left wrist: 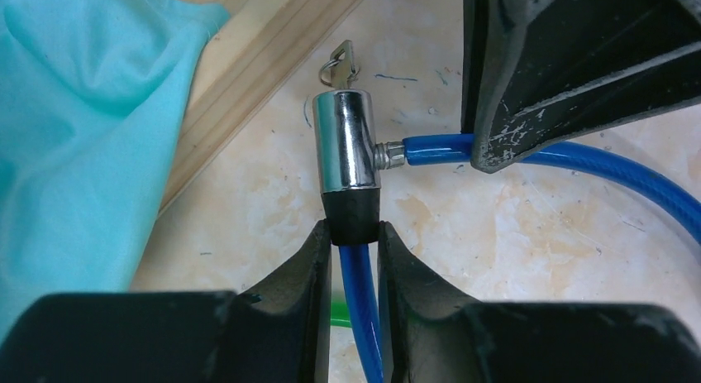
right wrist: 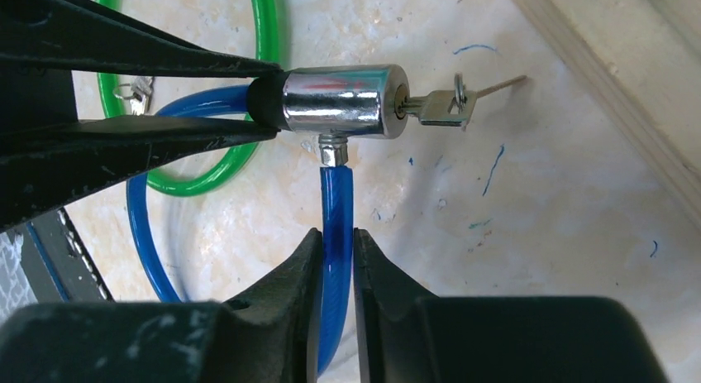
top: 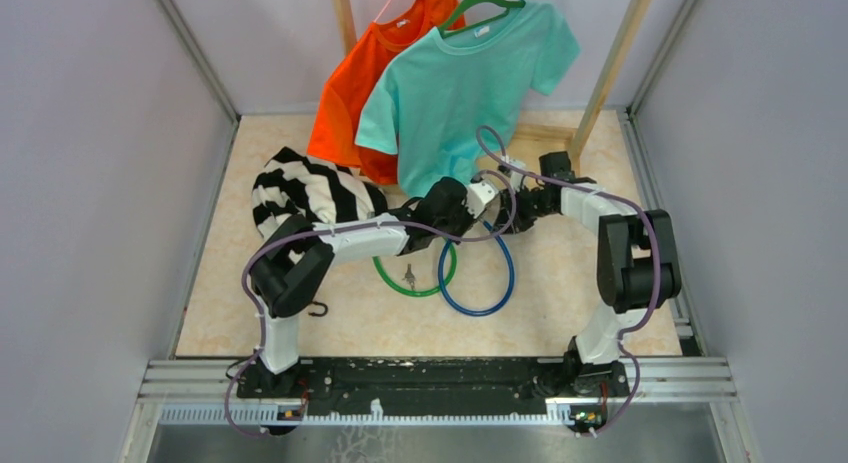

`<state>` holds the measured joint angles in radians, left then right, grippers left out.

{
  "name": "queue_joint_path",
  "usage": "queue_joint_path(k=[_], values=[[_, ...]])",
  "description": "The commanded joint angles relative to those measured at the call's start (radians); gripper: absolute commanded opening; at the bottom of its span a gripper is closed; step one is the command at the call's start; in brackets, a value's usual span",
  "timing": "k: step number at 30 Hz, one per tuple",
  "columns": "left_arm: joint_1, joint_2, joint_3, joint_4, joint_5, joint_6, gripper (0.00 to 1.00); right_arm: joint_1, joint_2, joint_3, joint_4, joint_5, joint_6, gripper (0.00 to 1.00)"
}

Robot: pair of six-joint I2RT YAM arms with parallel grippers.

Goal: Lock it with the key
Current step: Lock the lock.

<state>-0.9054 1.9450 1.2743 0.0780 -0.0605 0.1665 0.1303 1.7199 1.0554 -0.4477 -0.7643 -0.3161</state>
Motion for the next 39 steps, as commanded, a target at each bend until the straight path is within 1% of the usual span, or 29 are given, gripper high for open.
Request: queue_joint_path(k=[1,7,13,15,19,22,25,28,30,32,33,36,39], values=[[0.017,0.015,0.015,-0.001,0.077,-0.084,0.00,0.014,-0.018,-0.015,0.101,-0.057,0.000,0.21],[0.041,0.013,0.011,0.004,0.068,-0.099,0.00,0.014,-0.011,-0.034,0.082,-0.042,-0.005,0.31],[0.059,0.011,0.012,0.007,0.067,-0.102,0.00,0.013,-0.014,-0.052,0.051,-0.012,-0.027,0.45],[0.063,0.008,0.012,0.009,0.069,-0.107,0.00,0.014,-0.014,-0.068,0.054,-0.019,-0.022,0.47],[0.069,0.004,0.013,0.010,0.083,-0.119,0.00,0.015,0.003,-0.098,0.090,-0.054,0.010,0.48],[0.070,0.001,0.008,0.010,0.101,-0.131,0.00,0.015,0.015,-0.092,0.097,-0.083,0.016,0.43],[0.071,0.001,0.003,0.013,0.124,-0.142,0.00,0.015,0.012,-0.079,0.122,-0.125,0.028,0.29],[0.075,0.000,-0.001,0.017,0.170,-0.160,0.00,0.014,-0.005,-0.064,0.139,-0.148,0.029,0.08],[0.083,-0.005,-0.006,0.021,0.208,-0.171,0.00,0.014,-0.032,-0.059,0.150,-0.150,0.014,0.01],[0.099,-0.015,-0.019,0.038,0.282,-0.185,0.01,0.014,-0.058,-0.063,0.162,-0.150,-0.007,0.00],[0.108,-0.021,-0.026,0.048,0.311,-0.194,0.03,0.014,-0.109,-0.066,0.167,-0.150,-0.020,0.00],[0.137,-0.037,-0.041,0.067,0.394,-0.206,0.09,0.014,-0.172,-0.086,0.175,-0.153,-0.069,0.00],[0.161,-0.061,-0.056,0.091,0.479,-0.195,0.21,0.014,-0.225,-0.104,0.166,-0.152,-0.116,0.00]])
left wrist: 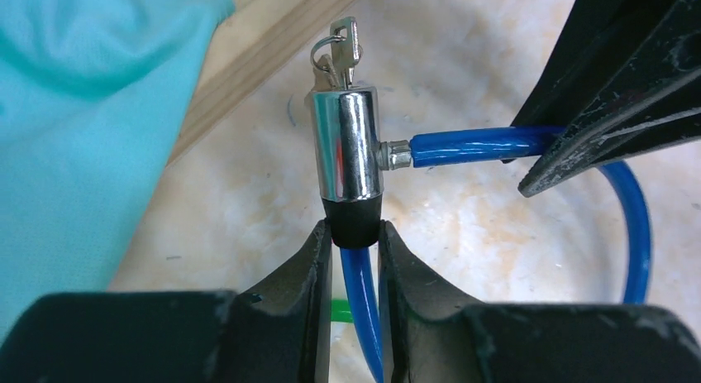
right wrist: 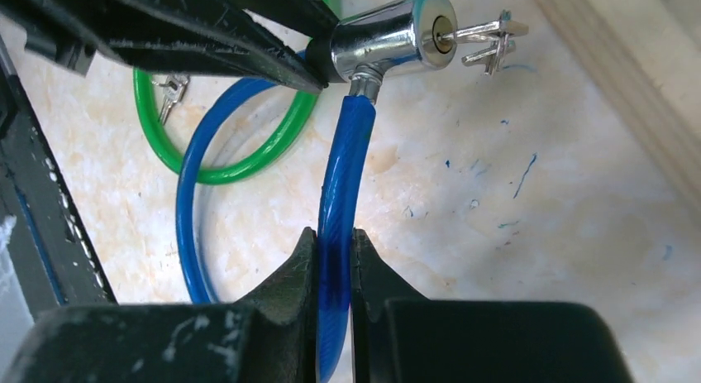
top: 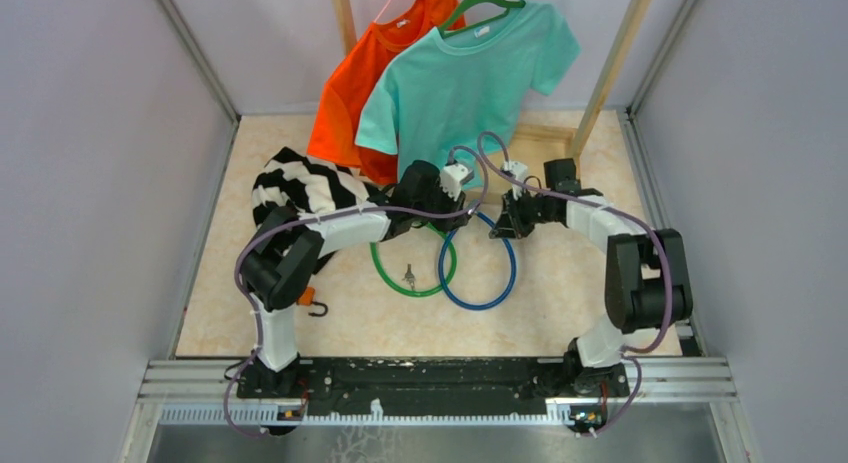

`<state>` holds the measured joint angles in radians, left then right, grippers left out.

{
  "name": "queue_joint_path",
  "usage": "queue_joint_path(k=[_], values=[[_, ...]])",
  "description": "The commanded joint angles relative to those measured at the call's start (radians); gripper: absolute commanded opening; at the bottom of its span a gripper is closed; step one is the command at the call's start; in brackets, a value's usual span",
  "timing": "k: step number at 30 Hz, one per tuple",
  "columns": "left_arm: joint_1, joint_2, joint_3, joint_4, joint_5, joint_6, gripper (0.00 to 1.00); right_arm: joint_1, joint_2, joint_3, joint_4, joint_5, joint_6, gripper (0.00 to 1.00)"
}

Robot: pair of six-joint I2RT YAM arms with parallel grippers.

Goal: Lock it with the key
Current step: Lock the lock.

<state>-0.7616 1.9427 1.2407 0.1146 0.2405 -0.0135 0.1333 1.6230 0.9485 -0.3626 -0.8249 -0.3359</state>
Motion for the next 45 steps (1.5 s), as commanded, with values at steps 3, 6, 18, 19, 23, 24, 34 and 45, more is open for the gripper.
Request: queue_joint_path(k=[3,6,18,19,23,24,34,45], values=[[0.045,-0.077,-0.034,0.084,0.273,-0.005,0.33,0.011,-0.160,-0.001,0.043,-0.093,-0.155,0.00],[0.077,-0.082,-0.027,0.087,0.364,-0.006,0.40,0.011,-0.179,0.002,-0.012,-0.076,-0.216,0.00],[0.137,-0.123,-0.023,0.057,0.649,0.011,0.57,0.011,-0.305,-0.034,-0.054,-0.030,-0.285,0.00],[0.142,-0.123,-0.020,0.057,0.673,0.000,0.59,0.010,-0.312,-0.038,-0.052,-0.028,-0.286,0.00],[0.148,-0.114,-0.001,0.055,0.727,-0.051,0.60,0.010,-0.339,-0.045,-0.049,-0.023,-0.288,0.00],[0.148,-0.111,0.002,0.056,0.737,-0.066,0.58,0.010,-0.345,-0.047,-0.048,-0.024,-0.286,0.00],[0.144,-0.052,0.096,0.066,0.800,-0.186,0.25,0.012,-0.384,-0.014,-0.036,-0.077,-0.277,0.00],[0.108,-0.092,0.196,-0.055,0.754,0.046,0.00,0.012,-0.505,0.011,-0.049,-0.079,-0.378,0.00]])
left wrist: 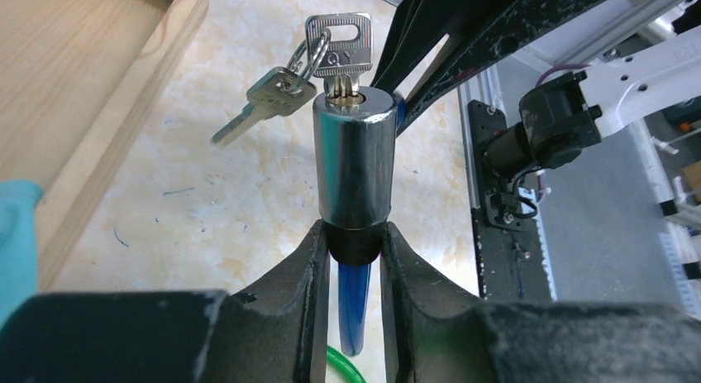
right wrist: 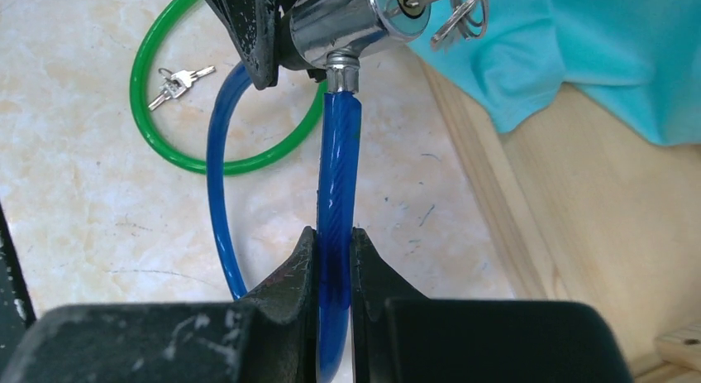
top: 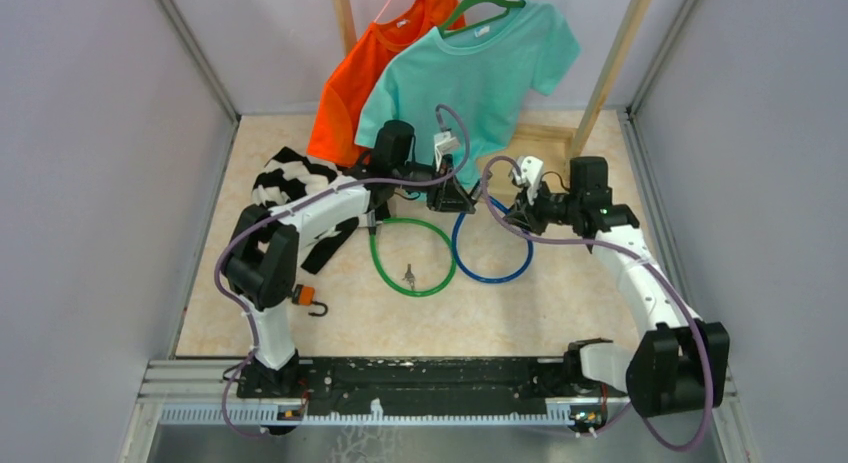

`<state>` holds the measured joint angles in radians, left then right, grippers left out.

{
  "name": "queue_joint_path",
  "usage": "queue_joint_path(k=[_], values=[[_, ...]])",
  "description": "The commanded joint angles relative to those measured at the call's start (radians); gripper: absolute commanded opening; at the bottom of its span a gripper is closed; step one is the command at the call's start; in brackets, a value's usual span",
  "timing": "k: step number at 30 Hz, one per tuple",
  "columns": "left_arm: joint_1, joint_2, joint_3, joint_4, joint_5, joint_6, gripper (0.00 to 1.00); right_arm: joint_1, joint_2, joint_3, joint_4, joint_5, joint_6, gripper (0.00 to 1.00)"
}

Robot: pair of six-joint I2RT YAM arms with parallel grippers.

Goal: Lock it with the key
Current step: Lock the lock.

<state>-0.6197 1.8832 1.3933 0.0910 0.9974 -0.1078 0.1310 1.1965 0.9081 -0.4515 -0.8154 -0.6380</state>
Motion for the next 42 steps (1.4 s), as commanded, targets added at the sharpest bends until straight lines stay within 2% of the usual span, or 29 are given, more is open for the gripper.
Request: queue_joint_path(k=[1,7,11,17,23,37,42], values=[[-0.041,-0.040,0.038,-0.038,-0.001,0.179,0.00,0.014,-0.091,0.044,0.041,-0.086,-0.092,0.00],[-0.094,-0.071,0.020,-0.154,-0.031,0.425,0.00,0.015,-0.133,0.005,0.038,-0.051,-0.181,0.00],[-0.112,-0.085,0.014,-0.198,-0.069,0.507,0.00,0.014,-0.142,-0.025,0.040,-0.079,-0.214,0.00],[-0.118,-0.108,0.007,-0.201,-0.096,0.565,0.00,0.015,-0.131,-0.074,0.051,-0.130,-0.226,0.00],[-0.130,-0.128,0.010,-0.227,-0.085,0.616,0.00,0.020,-0.136,-0.105,0.101,-0.174,-0.200,0.05],[-0.150,-0.168,0.060,-0.316,-0.091,0.647,0.00,0.022,-0.156,-0.056,0.086,-0.236,-0.134,0.07],[-0.179,-0.173,0.011,-0.320,-0.128,0.693,0.00,0.022,-0.170,-0.128,0.121,-0.228,-0.127,0.09]])
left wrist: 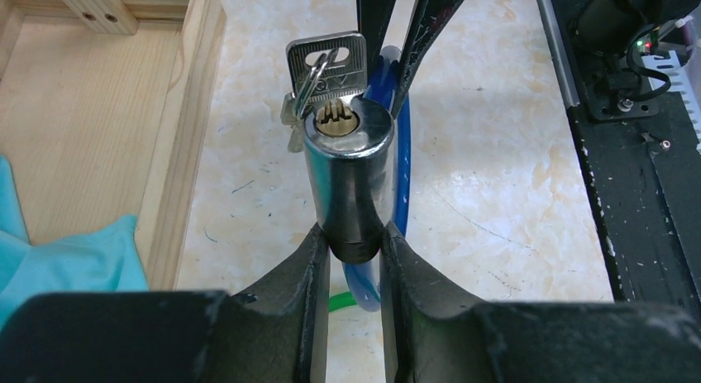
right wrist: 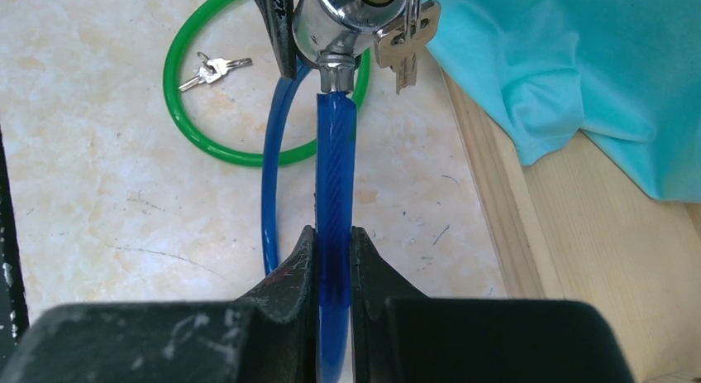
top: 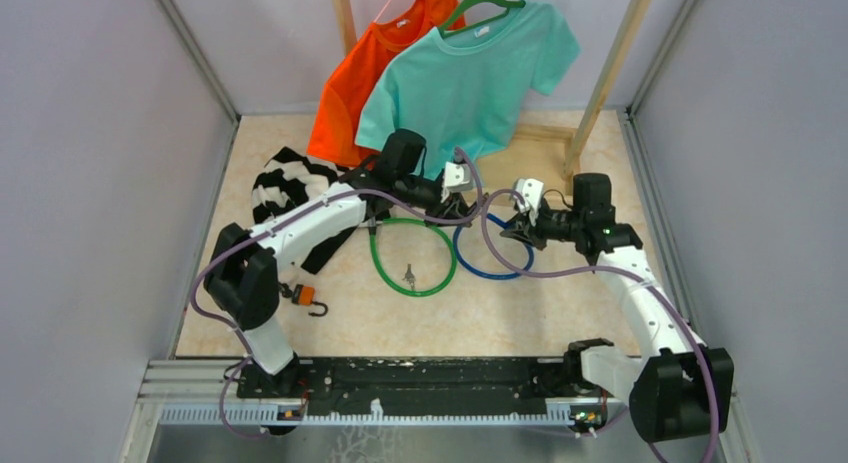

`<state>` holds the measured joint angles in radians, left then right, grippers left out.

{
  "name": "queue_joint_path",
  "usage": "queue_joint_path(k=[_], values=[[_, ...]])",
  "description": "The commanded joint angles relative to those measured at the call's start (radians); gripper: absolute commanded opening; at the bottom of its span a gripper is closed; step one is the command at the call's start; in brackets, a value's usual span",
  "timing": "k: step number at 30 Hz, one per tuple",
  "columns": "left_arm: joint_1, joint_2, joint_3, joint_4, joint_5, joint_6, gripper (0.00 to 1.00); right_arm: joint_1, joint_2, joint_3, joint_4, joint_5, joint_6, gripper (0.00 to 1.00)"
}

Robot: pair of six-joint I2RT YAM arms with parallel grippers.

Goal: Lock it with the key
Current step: Lock the lock.

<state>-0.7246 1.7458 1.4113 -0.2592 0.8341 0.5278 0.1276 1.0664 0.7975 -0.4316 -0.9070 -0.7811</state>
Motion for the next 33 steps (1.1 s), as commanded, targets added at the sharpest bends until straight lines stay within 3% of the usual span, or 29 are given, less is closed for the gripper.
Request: queue_joint_path(k=[1,14,21,27,33], values=[[-0.084,-0.038,-0.016,0.027,0.023,0.071,0.00,0.026,-0.046,-0.035,0.108,-0.129,0.020,0.10],[-0.098,-0.050,-0.087,0.101,-0.016,-0.003,0.00,0.011,-0.086,-0.048,0.085,-0.036,0.155,0.36],[-0.092,-0.054,-0.105,0.120,-0.039,-0.015,0.00,-0.017,-0.100,-0.007,0.033,-0.037,0.191,0.64],[-0.087,-0.058,-0.112,0.143,-0.052,-0.045,0.00,-0.038,-0.118,0.083,-0.083,-0.046,0.217,0.67],[-0.087,-0.053,-0.107,0.153,-0.066,-0.059,0.00,-0.039,-0.117,0.206,-0.151,-0.060,0.342,0.67]])
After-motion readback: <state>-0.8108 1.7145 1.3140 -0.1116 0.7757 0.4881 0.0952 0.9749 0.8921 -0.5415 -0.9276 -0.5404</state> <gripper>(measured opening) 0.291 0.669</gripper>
